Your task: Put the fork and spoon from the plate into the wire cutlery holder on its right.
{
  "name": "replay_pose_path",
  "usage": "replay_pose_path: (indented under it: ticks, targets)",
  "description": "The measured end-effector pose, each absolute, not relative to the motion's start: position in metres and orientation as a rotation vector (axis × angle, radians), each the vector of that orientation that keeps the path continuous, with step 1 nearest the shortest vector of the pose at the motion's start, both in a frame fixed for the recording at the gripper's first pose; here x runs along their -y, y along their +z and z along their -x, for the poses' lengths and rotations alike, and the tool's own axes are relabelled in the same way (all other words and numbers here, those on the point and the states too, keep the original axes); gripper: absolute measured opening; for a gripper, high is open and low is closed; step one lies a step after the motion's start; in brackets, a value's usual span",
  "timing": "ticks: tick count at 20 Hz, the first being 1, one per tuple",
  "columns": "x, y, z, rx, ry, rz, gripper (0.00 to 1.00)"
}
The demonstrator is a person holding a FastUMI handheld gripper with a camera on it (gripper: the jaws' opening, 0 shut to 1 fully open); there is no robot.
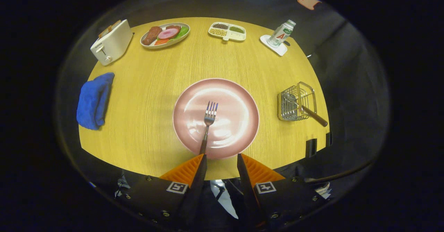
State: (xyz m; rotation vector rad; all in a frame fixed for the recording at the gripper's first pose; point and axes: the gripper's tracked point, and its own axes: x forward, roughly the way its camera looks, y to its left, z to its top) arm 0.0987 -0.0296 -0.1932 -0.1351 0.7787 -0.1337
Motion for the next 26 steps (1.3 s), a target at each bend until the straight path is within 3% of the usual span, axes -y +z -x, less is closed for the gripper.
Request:
replay_pose_path:
  ticks: [19, 21, 22, 26]
  targets:
    - [0.005, -0.286, -0.117, -0.957, -0.074, 0.056, 0.56]
    - [0.002, -0.288, -0.117, -0.961, -0.060, 0.053, 0.40]
    - [0.005, -0.287, -0.115, -0.964, -0.070, 0.065, 0.25]
    - [0.001, -0.281, -0.118, -0.937, -0.052, 0.079, 0.08]
